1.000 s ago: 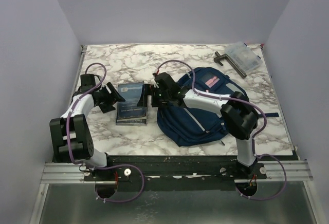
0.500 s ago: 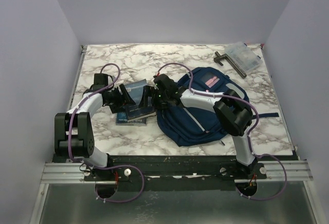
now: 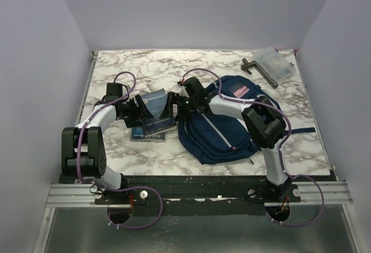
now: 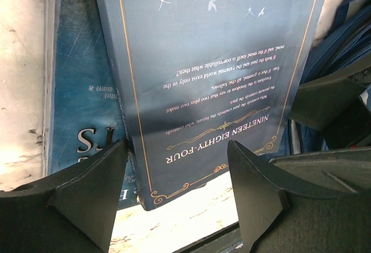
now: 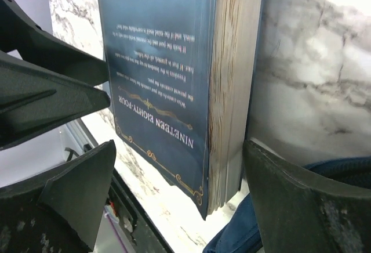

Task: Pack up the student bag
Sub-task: Pick up the book from the center of the board.

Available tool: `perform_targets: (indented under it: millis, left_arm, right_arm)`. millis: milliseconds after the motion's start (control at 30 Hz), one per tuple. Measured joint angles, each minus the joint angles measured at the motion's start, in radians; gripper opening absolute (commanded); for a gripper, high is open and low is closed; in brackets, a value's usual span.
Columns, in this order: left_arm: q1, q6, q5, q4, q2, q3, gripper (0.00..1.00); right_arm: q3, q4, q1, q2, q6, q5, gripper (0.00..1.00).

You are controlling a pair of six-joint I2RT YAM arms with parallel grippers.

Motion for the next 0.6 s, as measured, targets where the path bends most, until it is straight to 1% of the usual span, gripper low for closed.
perform_targets:
  millis: [233,300,400,467,567,600]
  left_arm:
    - [0.005,-0.002,0.000,0.000,0.000,0.000,0.72]
    - [0.005,-0.002,0.000,0.000,0.000,0.000,0.72]
    - [0.005,-0.002,0.000,0.000,0.000,0.000,0.72]
    - [0.005,-0.001,-0.001,-0.001,0.000,0.000,0.72]
    - [0.011,-0.002,0.000,-0.001,0.000,0.000,0.72]
    - [0.011,-0.002,0.000,-0.001,0.000,0.000,0.72]
  right_arm:
    - [0.103,-0.068,-0.029,0.066,-0.086,-0.073,0.93]
    - [0.137,-0.094,-0.034,0.093,-0.098,-0.095,0.90]
    - [0.204,-0.127,-0.037,0.147,-0.114,-0.147,0.81]
    - [0.230,-0.126,-0.042,0.178,-0.114,-0.195,0.77]
    - [0.192,-0.072,-0.052,0.182,-0.098,-0.259,0.67]
    - [0.173,-0.046,-0.056,0.181,-0.089,-0.279,0.61]
